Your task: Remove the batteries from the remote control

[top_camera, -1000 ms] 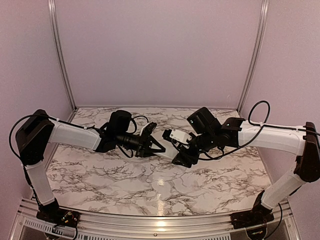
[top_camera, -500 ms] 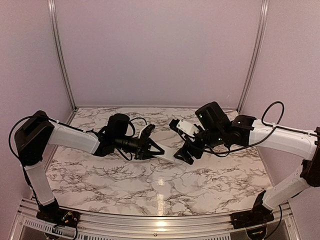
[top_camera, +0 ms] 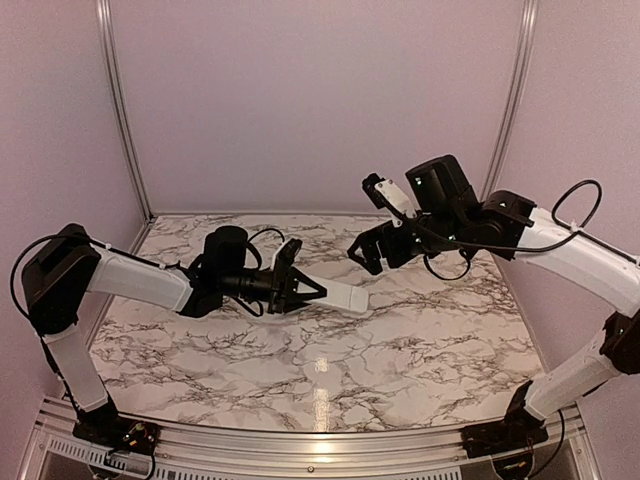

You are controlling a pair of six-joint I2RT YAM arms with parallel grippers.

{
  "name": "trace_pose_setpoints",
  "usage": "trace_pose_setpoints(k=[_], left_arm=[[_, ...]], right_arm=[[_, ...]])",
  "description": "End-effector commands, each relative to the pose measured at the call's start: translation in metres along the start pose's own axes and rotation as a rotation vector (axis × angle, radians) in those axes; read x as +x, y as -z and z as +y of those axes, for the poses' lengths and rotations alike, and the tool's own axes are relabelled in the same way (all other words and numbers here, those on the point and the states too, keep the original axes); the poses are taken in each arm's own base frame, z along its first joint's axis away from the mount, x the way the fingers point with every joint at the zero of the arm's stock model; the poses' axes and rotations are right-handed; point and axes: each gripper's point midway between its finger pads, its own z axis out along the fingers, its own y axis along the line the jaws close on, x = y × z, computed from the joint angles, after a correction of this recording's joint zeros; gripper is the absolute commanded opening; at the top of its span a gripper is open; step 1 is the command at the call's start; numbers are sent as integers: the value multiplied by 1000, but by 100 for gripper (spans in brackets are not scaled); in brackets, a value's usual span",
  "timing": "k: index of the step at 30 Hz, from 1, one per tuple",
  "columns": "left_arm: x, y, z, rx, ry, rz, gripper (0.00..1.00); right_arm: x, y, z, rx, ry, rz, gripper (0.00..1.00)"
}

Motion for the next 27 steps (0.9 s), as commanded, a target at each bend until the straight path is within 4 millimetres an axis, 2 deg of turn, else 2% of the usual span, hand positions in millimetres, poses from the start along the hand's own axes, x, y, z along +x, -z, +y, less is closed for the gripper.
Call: trace_pose_setpoints(k=[1,3,6,8,12,15,21,27], left_arm=[[-21,11,-48,136,-73,-85,0],[-24,15,-55,165,-73,-92,0],[-31,22,-65,219,-68,-96,0],[-36,26,-66,238,-23,-93,0],[-36,31,-73,273,23,-69,0],[-34,31,-79,301,53,-42,0],[-40,31,-89,340,116,-9,0],[-48,32,-98,324,140,-22,0]], right_arm=[[-8,3,-14,-8,-255,41,98],[-14,4,-14,-54,-339,43,98],[-20,6,-25,-71,-480,43,98],[-22,6,-27,-113,-583,45,98],[-29,7,-11,-254,-722,60,98],[-35,12,3,-349,-757,68,99],[-43,34,12,-435,-797,-5,98],[-42,36,18,-483,-835,3,95]])
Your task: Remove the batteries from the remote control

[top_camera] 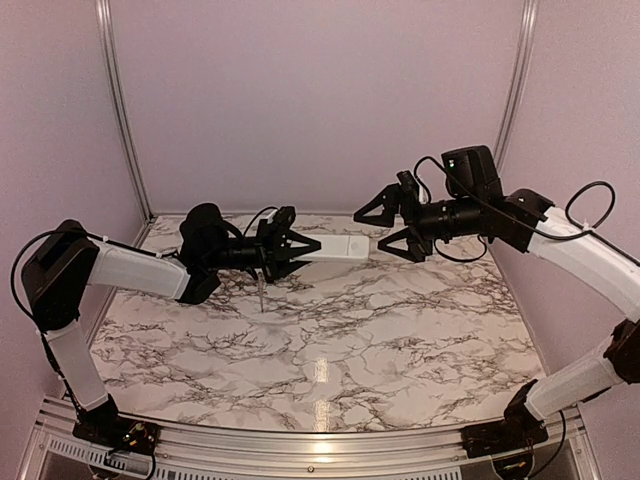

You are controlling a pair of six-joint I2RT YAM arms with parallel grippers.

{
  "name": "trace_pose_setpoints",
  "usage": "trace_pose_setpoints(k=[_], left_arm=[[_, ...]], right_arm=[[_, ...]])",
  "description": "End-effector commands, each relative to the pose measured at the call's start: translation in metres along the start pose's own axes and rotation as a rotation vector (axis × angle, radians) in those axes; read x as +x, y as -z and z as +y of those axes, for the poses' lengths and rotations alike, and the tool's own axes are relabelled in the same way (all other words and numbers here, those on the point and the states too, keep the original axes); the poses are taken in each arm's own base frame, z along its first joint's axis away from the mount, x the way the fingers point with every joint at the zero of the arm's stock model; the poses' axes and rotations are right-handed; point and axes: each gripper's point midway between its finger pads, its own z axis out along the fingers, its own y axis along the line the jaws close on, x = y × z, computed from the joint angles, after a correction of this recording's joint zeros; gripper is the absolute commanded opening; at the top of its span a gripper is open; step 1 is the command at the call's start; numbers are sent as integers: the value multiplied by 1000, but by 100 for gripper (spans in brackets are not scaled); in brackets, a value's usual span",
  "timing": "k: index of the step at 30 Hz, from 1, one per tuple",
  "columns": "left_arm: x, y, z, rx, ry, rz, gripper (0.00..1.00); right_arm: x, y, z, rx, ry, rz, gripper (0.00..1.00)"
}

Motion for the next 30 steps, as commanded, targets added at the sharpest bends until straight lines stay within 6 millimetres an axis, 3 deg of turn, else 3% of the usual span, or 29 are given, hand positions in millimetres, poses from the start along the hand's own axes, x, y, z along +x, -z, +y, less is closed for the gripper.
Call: trace_pose_setpoints(k=[1,7,16,19,30], left_arm=[[-7,-1,-19,21,-7,-1,0],[-17,0,1,-29,46,-40,0],[-17,0,-16,18,35,-29,0],[-18,2,-17,19,37,-29,0],[-21,-1,-16,23,31,-27,0]], right_arm=[[-4,7,24,-104,-10,-14,93],[3,0,22,-119,-39,32,84],[5,-12,3,-43,-104,38,77],[9,-15,3,-42,-109,44,77],[13,-35,8,-12,-97,54,61]])
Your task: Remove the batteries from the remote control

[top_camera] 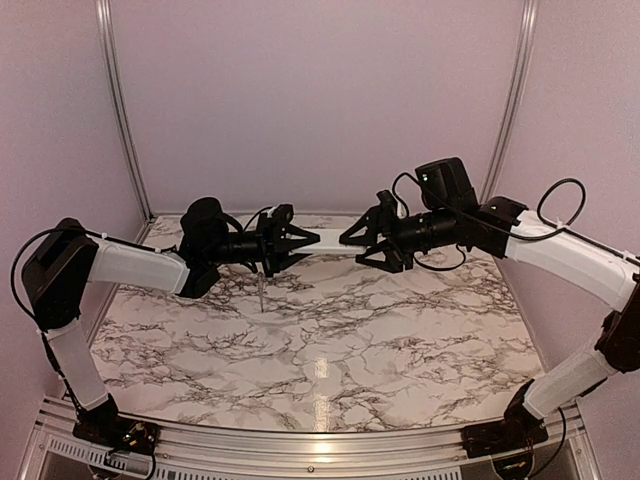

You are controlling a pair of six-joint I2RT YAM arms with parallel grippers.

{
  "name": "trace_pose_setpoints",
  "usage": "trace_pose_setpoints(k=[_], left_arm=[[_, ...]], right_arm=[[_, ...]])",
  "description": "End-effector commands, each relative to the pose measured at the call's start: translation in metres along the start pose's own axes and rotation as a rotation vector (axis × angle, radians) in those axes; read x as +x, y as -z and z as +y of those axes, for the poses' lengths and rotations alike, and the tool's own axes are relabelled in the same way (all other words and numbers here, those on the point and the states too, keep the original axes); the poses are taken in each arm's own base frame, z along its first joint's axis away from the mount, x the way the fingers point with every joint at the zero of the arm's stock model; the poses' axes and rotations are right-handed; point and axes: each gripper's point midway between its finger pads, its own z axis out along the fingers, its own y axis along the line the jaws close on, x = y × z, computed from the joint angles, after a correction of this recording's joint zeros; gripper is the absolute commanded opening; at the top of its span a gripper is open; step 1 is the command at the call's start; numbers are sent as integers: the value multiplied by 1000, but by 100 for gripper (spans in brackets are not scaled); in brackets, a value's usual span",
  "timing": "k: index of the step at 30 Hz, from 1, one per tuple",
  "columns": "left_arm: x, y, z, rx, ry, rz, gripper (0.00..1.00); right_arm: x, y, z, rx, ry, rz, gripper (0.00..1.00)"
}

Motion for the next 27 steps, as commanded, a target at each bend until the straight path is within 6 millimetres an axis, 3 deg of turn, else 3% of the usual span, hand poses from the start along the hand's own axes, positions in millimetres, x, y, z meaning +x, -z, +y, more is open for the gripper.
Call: trace_pose_setpoints(k=[1,10,27], left_arm=[[-3,-2,-13,38,-53,8,0],[-2,-2,-17,43,-62,9,0],[-1,-3,-20,49,-65,23,0]], right_arm=[[-8,0,12,3,11,-40,60],[-26,10,15,17,2,-113,63],[-25,6,14,9,-2,-106,38]])
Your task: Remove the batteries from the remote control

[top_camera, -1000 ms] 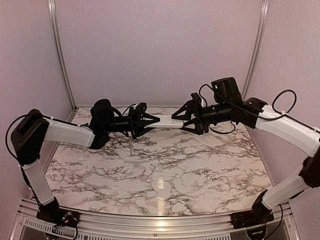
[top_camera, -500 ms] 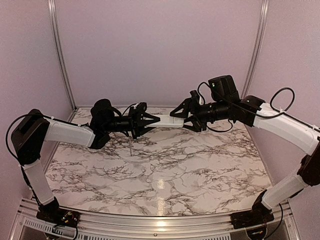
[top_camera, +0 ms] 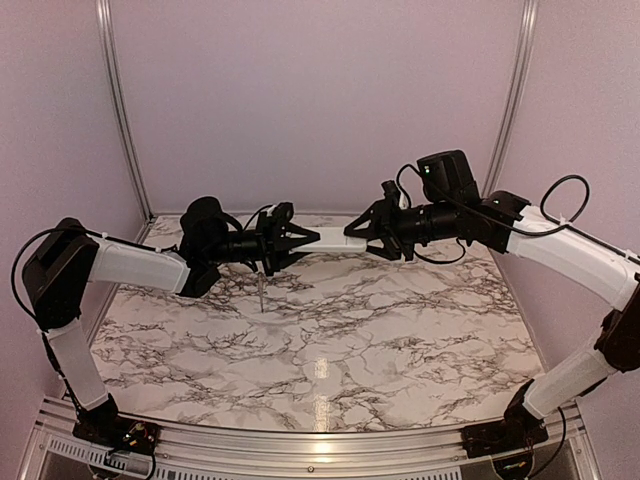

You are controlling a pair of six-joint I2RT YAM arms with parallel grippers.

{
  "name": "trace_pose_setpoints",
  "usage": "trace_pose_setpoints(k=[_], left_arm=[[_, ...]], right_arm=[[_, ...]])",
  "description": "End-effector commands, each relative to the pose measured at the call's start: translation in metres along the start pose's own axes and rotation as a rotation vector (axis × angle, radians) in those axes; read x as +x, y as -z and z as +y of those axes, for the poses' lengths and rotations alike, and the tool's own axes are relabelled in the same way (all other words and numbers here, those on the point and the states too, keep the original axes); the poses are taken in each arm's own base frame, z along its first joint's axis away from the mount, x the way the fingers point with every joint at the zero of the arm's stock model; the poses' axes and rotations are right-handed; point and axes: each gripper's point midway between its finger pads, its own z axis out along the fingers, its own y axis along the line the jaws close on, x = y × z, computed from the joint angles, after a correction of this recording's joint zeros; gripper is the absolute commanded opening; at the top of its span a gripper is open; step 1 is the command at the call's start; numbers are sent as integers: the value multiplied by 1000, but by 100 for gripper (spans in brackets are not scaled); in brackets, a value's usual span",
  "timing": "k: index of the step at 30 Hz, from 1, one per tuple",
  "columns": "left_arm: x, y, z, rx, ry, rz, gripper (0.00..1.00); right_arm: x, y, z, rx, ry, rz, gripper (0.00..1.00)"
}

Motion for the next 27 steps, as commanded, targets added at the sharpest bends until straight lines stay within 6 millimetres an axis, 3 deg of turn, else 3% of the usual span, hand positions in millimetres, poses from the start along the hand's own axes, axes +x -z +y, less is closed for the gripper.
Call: trace_pose_setpoints(k=[1,14,27], left_arm=[[0,-2,-17,39,-53,20,0],[6,2,-27,91,-49,32,0],[7,1,-34,116,-49,45,0]], right_arm=[[-6,2,9,-15,9,-21,37],[-1,1,6,-1,10,-1,24],[-1,-1,13,-42,21,7,25]])
